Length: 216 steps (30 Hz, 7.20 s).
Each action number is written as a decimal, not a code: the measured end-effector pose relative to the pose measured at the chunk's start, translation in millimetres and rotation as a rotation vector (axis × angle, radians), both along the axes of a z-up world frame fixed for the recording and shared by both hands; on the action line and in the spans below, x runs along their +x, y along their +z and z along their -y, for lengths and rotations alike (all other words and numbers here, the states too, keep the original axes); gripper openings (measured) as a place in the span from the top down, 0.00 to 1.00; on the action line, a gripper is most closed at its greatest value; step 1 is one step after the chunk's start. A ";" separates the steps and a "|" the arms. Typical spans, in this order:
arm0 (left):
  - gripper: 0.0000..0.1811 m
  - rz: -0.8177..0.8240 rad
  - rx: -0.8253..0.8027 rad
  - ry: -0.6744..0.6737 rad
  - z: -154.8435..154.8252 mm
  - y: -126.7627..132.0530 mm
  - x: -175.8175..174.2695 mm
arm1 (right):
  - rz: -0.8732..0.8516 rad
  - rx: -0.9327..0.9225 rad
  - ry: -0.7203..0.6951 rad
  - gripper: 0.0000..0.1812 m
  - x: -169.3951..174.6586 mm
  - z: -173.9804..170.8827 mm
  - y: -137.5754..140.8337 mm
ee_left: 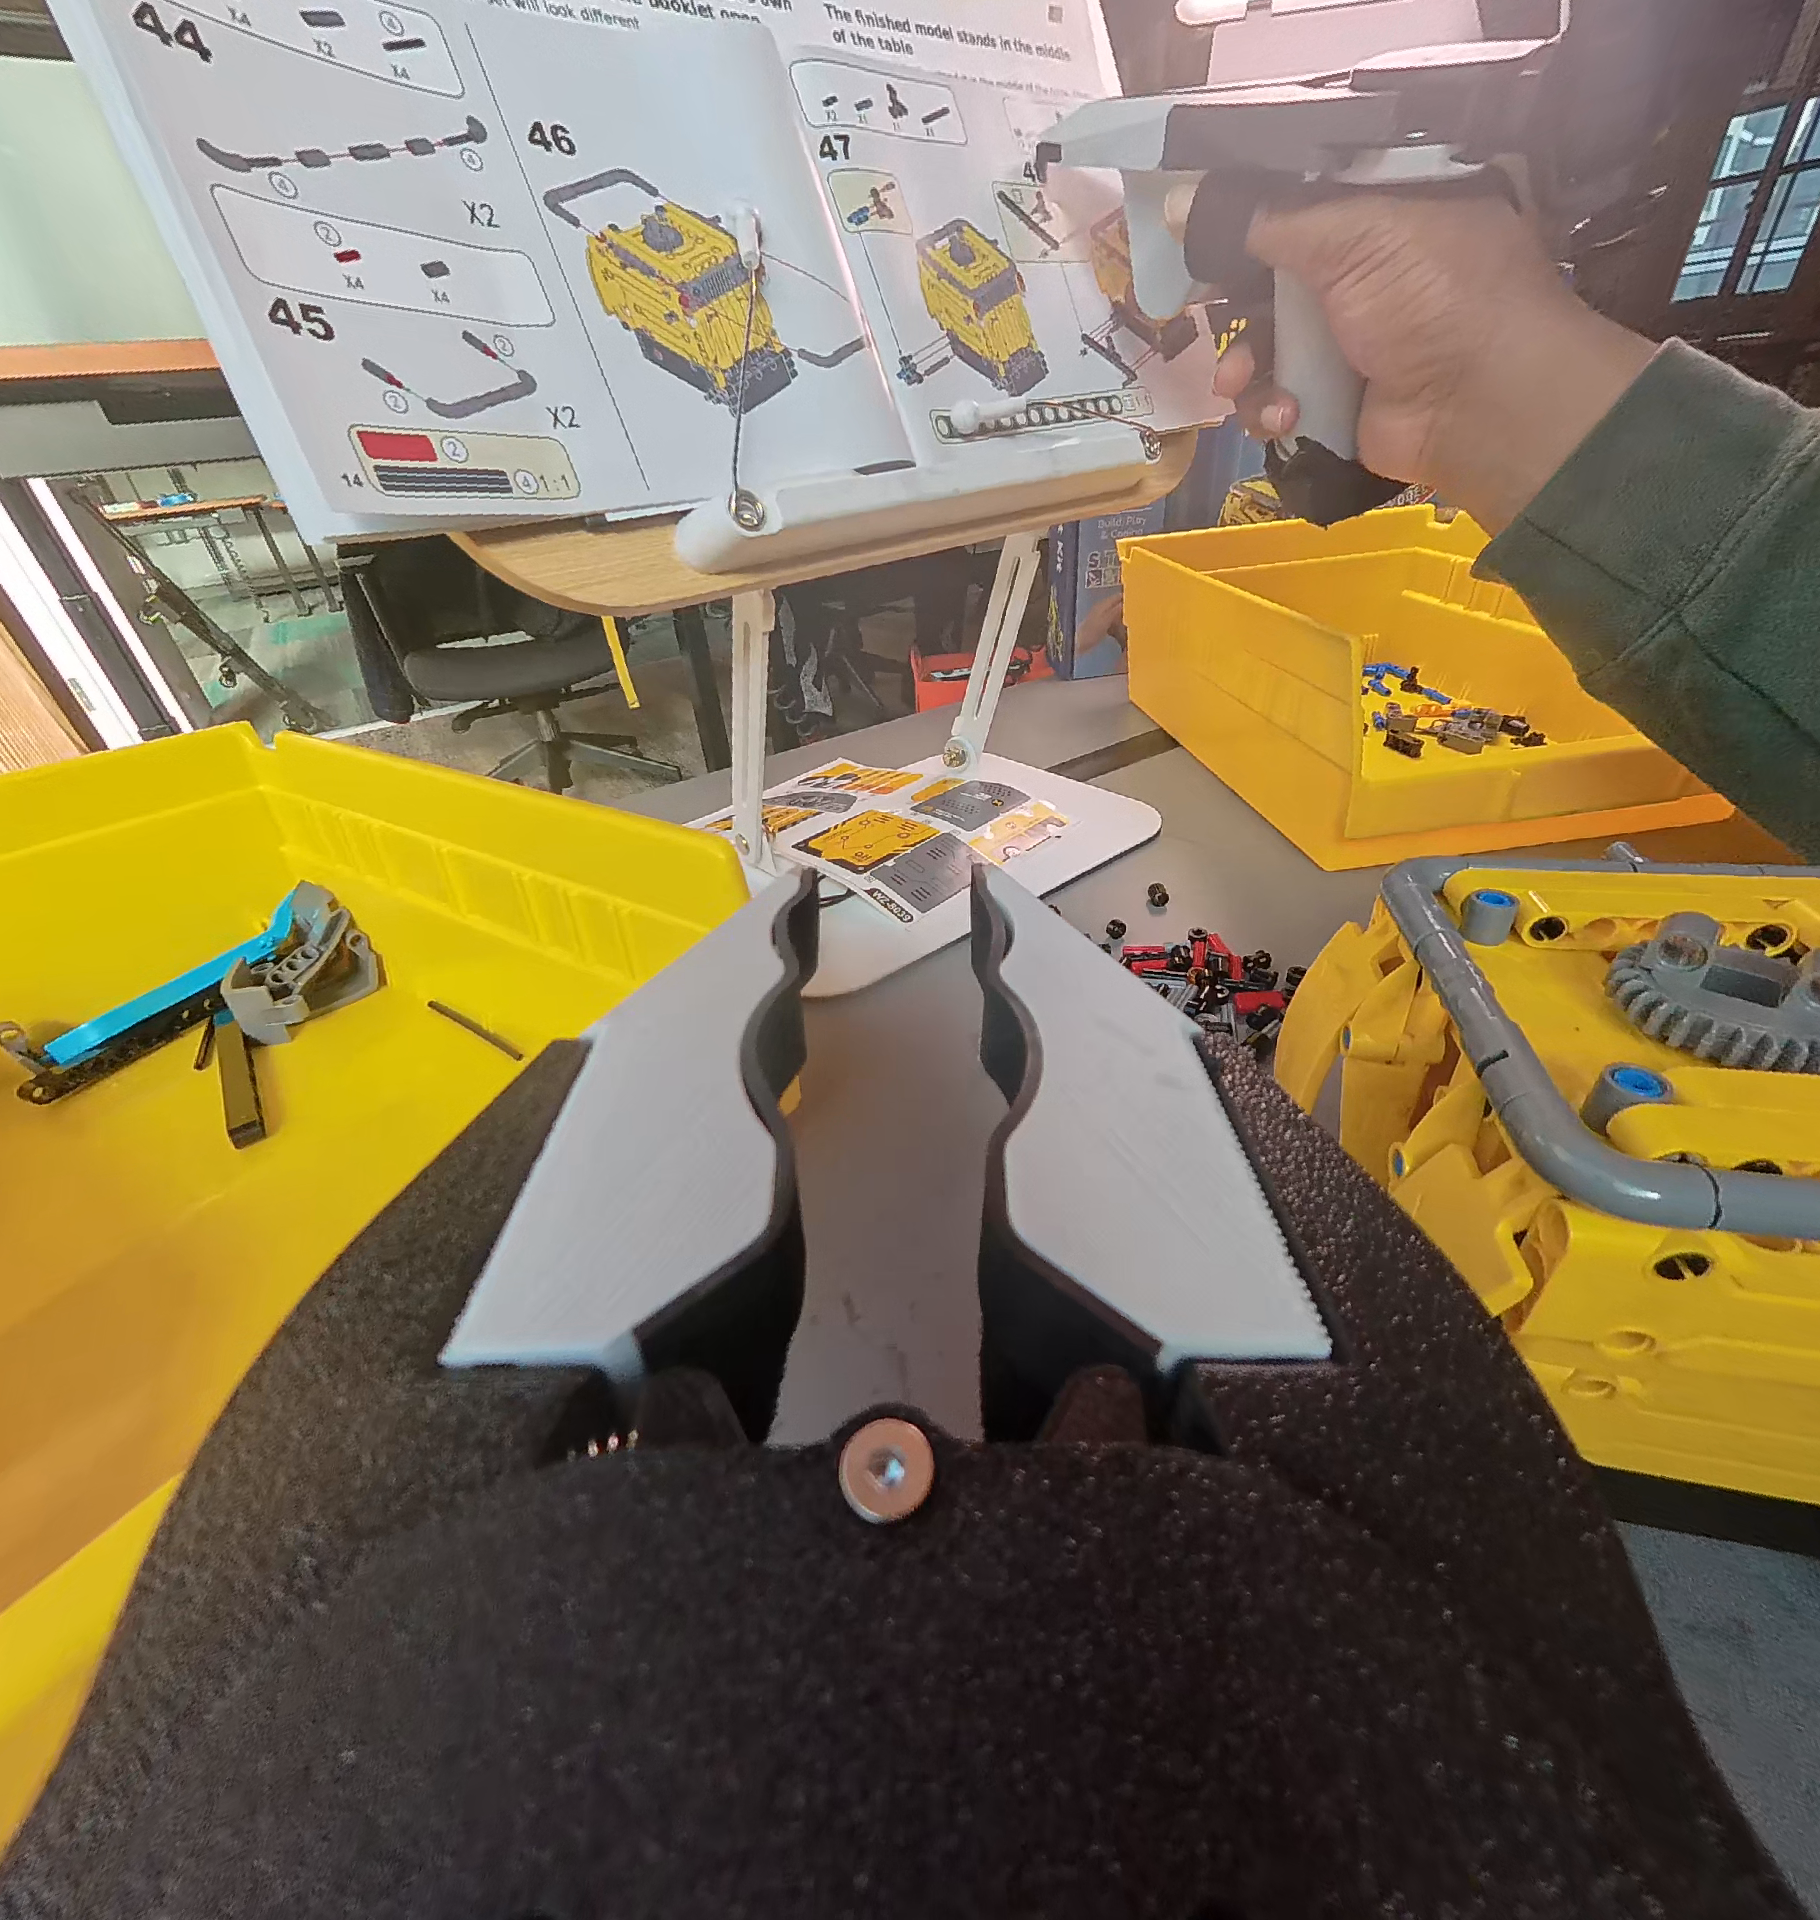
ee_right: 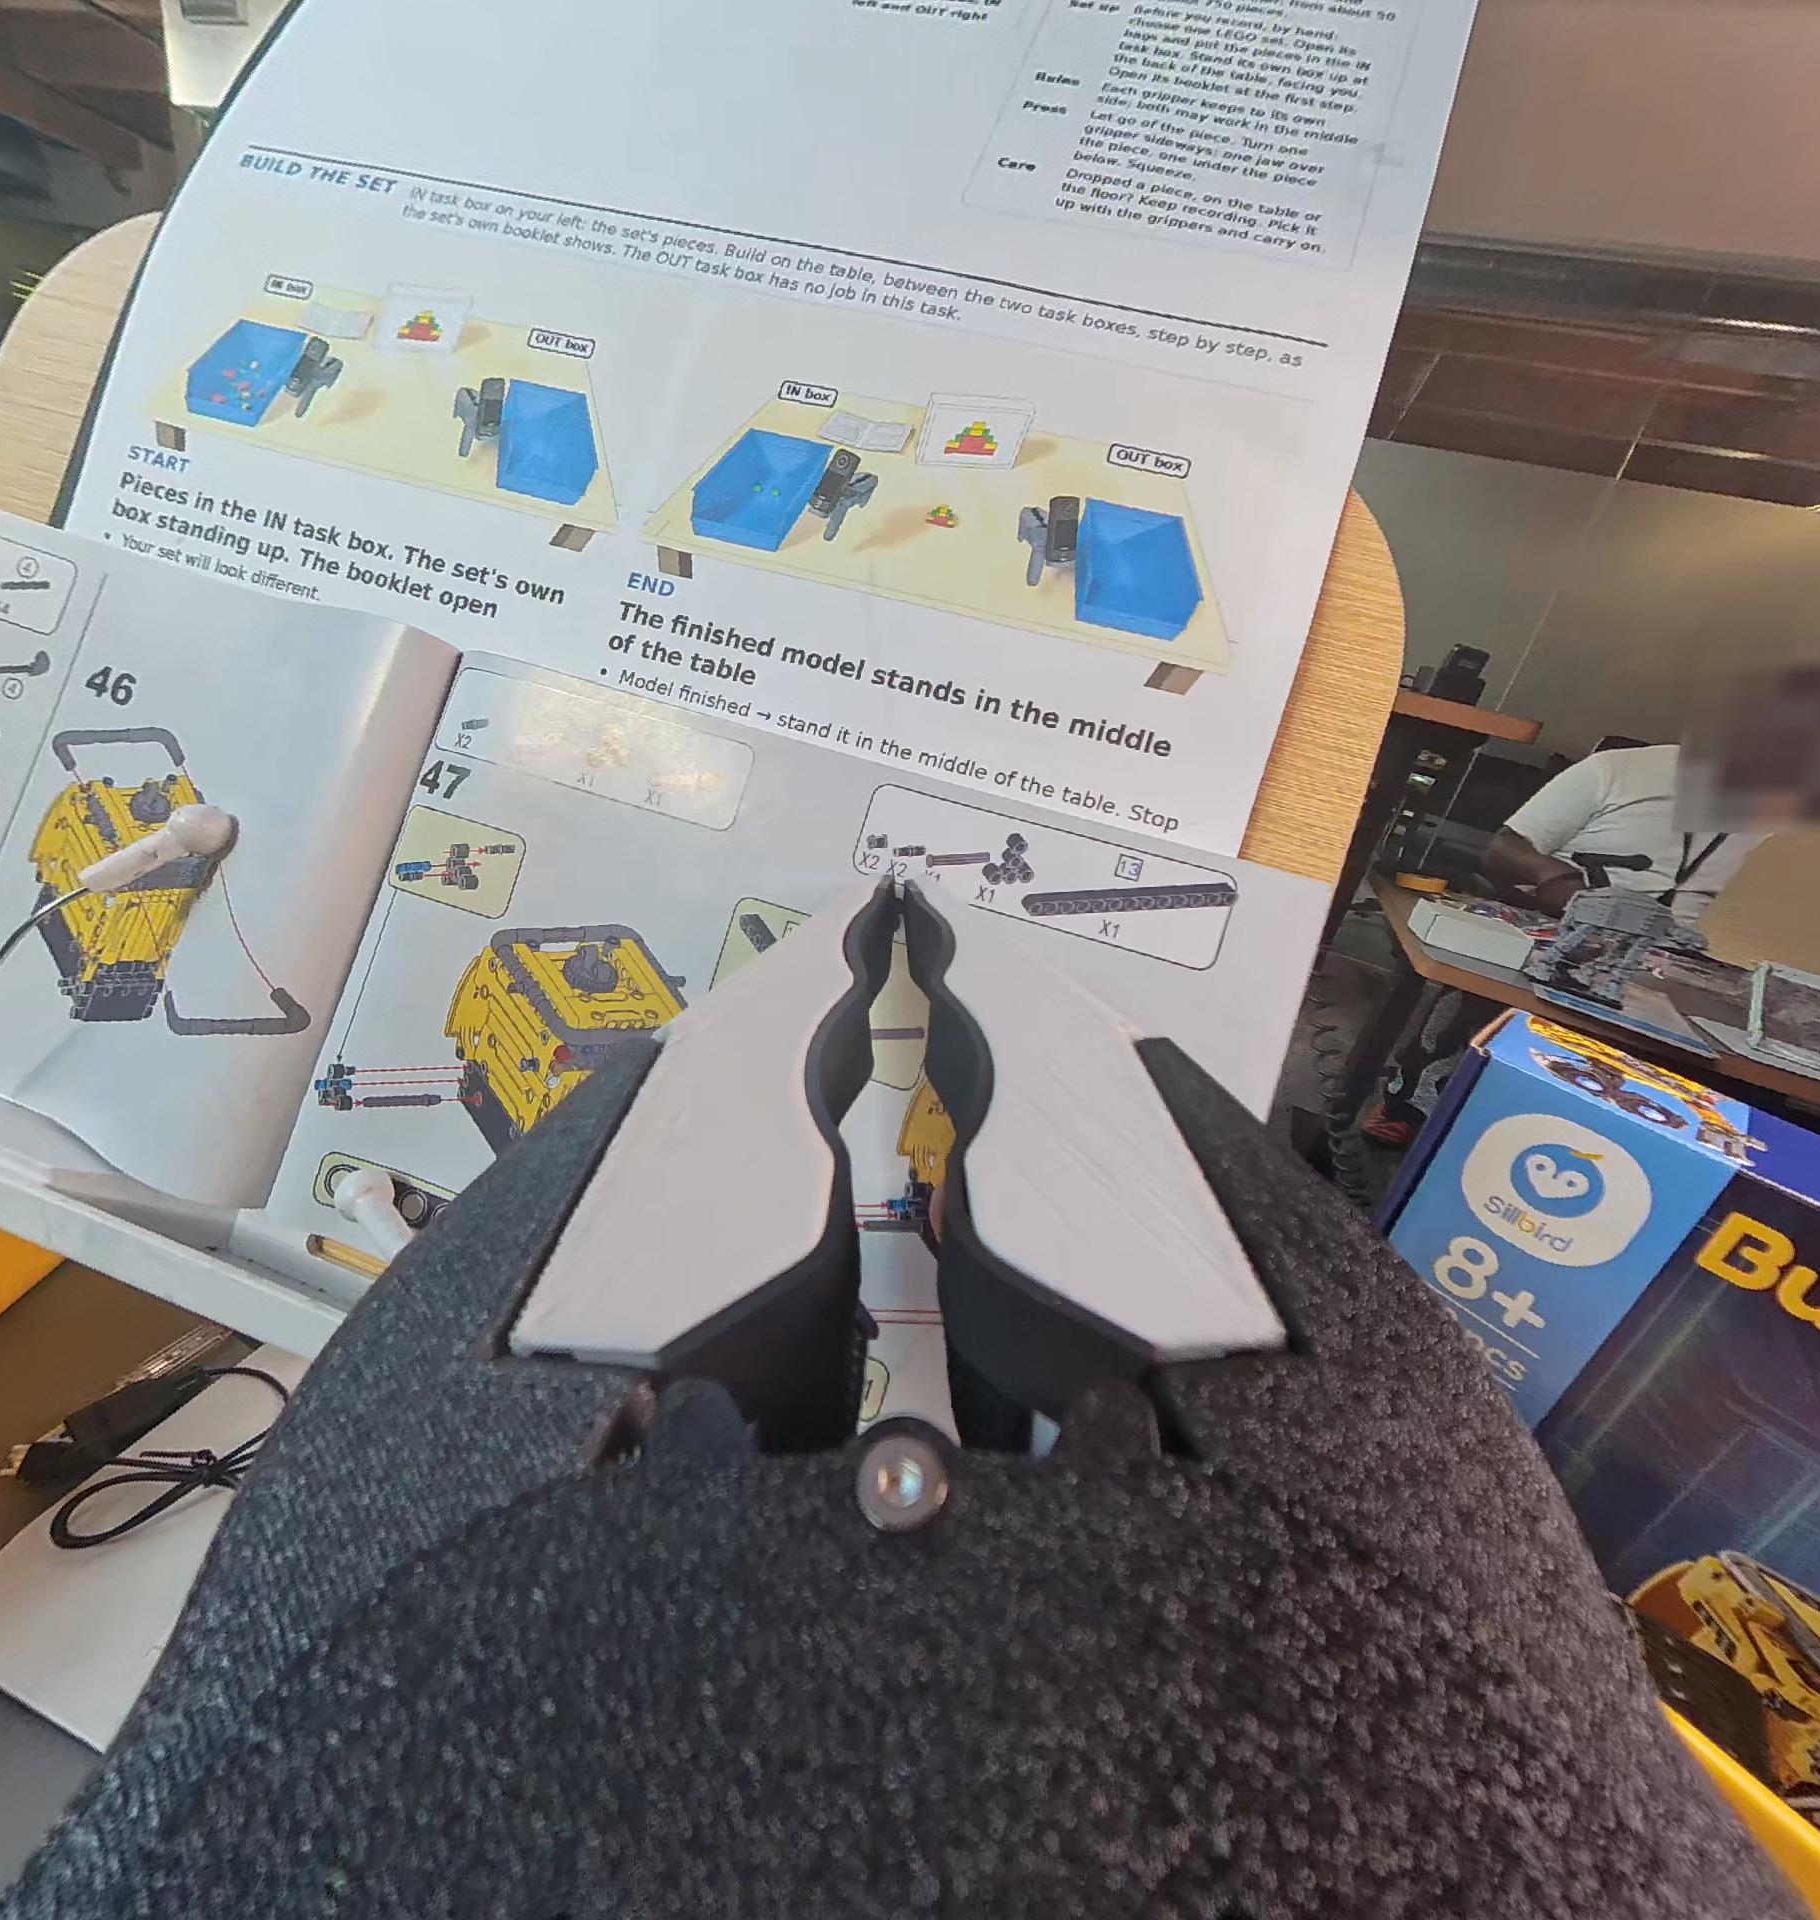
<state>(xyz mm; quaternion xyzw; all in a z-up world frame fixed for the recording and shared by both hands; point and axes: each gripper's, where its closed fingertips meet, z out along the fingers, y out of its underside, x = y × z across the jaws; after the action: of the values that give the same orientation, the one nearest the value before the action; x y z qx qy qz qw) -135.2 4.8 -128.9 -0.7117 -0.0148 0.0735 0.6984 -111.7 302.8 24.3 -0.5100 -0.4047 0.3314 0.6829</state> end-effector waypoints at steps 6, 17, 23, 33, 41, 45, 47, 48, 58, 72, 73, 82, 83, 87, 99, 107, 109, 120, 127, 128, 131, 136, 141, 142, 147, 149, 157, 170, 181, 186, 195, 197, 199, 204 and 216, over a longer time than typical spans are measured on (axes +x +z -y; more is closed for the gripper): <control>0.85 -0.002 -0.001 -0.001 -0.2 0.0 0.3 | 0.001 -0.004 0.003 0.99 -0.2 -0.4 -0.8; 0.84 0.000 -0.001 -0.005 -0.5 -0.2 0.8 | 0.002 -0.004 0.005 0.99 0.6 -0.2 -0.6; 0.84 0.018 -0.001 -0.019 -0.3 -0.3 1.2 | -0.017 0.012 0.023 0.98 3.2 9.0 8.7; 0.81 0.011 -0.013 -0.056 -1.0 -1.7 7.5 | 0.012 0.025 0.196 0.96 3.6 56.8 25.0; 0.79 0.099 -0.014 -0.146 2.9 6.1 14.8 | 0.271 0.179 0.380 0.95 11.7 159.0 -17.7; 0.78 0.085 0.005 -0.159 7.8 16.2 20.3 | 0.225 0.056 0.380 0.94 18.8 165.6 -41.5; 0.77 0.083 0.002 -0.172 11.1 17.9 26.5 | 0.239 -0.004 0.394 0.92 30.9 171.2 -61.7; 0.76 0.083 -0.003 -0.185 13.4 17.7 31.0 | 0.248 -0.026 0.386 0.92 38.7 171.4 -73.0; 0.61 0.219 -0.149 -0.557 53.4 -3.7 92.0 | 0.327 -0.269 0.323 0.90 112.8 177.5 -181.0; 0.84 -0.041 -0.408 -0.549 58.6 -55.2 98.1 | 0.301 -0.256 0.253 0.86 121.4 153.3 -184.7; 0.90 -0.054 -0.412 -0.540 59.0 -55.9 95.7 | 0.301 -0.254 0.251 0.86 121.3 153.3 -184.7; 0.97 -0.102 -0.444 -0.521 61.6 -58.9 88.0 | 0.318 -0.243 0.266 0.86 119.9 156.9 -186.9; 0.98 -0.107 -0.450 -0.513 62.3 -59.3 84.9 | 0.325 -0.239 0.276 0.86 119.4 158.7 -187.6; 0.99 -0.092 -0.464 -0.449 65.8 -58.1 62.5 | 0.482 -0.191 0.409 0.87 109.8 186.0 -207.1; 0.89 -0.045 -0.434 -0.281 67.7 -53.2 21.9 | 0.905 -0.181 0.555 0.91 50.8 229.8 -256.8; 0.89 -0.030 -0.371 -0.234 74.1 -38.0 7.3 | 0.964 -0.170 0.556 0.97 43.4 231.0 -263.7; 0.89 -0.035 -0.350 -0.210 74.0 -33.3 3.9 | 0.964 -0.150 0.579 0.97 46.2 235.4 -261.3; 0.86 -0.014 -0.229 -0.146 72.4 -7.0 0.3 | 1.053 -0.093 0.767 0.96 135.5 283.0 -255.6; 0.86 0.000 -0.238 -0.137 68.6 -10.6 3.6 | 1.026 -0.052 0.775 0.91 117.4 274.1 -248.3; 0.86 0.000 -0.242 -0.137 67.9 -11.5 4.1 | 0.998 -0.050 0.765 0.91 106.1 268.2 -241.2; 0.86 -0.001 -0.249 -0.138 66.7 -13.7 5.6 | 0.964 -0.010 0.727 0.91 70.7 247.3 -231.0; 0.86 0.002 -0.264 -0.136 65.2 -19.3 5.0 | 1.054 0.037 0.735 0.93 38.5 232.3 -246.1; 0.86 0.001 -0.278 -0.137 63.9 -23.2 4.6 | 1.117 0.073 0.741 0.96 31.0 228.2 -255.0; 0.86 0.002 -0.276 -0.138 63.9 -22.9 4.8 | 1.125 0.079 0.741 0.96 30.5 227.4 -256.3; 0.86 0.006 -0.268 -0.137 64.4 -20.7 4.3 | 1.149 0.096 0.755 0.96 30.8 227.1 -258.8; 0.86 0.009 -0.266 -0.136 64.5 -20.3 4.1 | 1.158 0.099 0.765 0.95 31.8 228.2 -260.5; 0.86 0.009 -0.267 -0.134 64.4 -20.3 3.8 | 1.167 0.125 0.787 0.93 33.0 230.0 -260.3; 0.86 0.009 -0.269 -0.136 64.4 -20.7 4.1 | 1.174 0.159 0.806 0.97 30.9 231.5 -260.4; 0.86 0.009 -0.270 -0.135 65.1 -20.3 3.5 | 1.176 0.155 0.828 0.97 28.0 234.0 -259.5; 0.86 0.007 -0.268 -0.137 65.3 -19.9 4.0 | 1.098 0.144 0.830 1.00 44.7 242.5 -235.3; 0.86 -0.006 -0.267 -0.148 63.6 -18.9 9.4 | 1.081 0.097 0.772 1.00 90.9 240.2 -240.8; 0.86 -0.010 -0.274 -0.144 63.2 -21.5 8.8 | 1.088 0.091 0.778 1.00 87.5 239.1 -243.7; 0.86 -0.010 -0.286 -0.137 63.0 -25.3 6.7 | 1.097 0.096 0.785 1.00 84.9 239.3 -245.0; 0.86 0.000 -0.294 -0.135 62.7 -28.3 4.8 | 1.114 0.103 0.789 1.00 90.4 240.8 -246.3; 0.86 -0.006 -0.295 -0.140 62.4 -27.9 6.7 | 1.119 -0.042 0.613 0.91 103.7 210.7 -257.5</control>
<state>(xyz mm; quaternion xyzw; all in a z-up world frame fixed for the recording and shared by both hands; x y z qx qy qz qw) -128.6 -57.6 -156.8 -0.8056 0.0476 0.0280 0.5899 -8.0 92.1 -233.2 -0.4803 -0.8210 0.2034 0.2323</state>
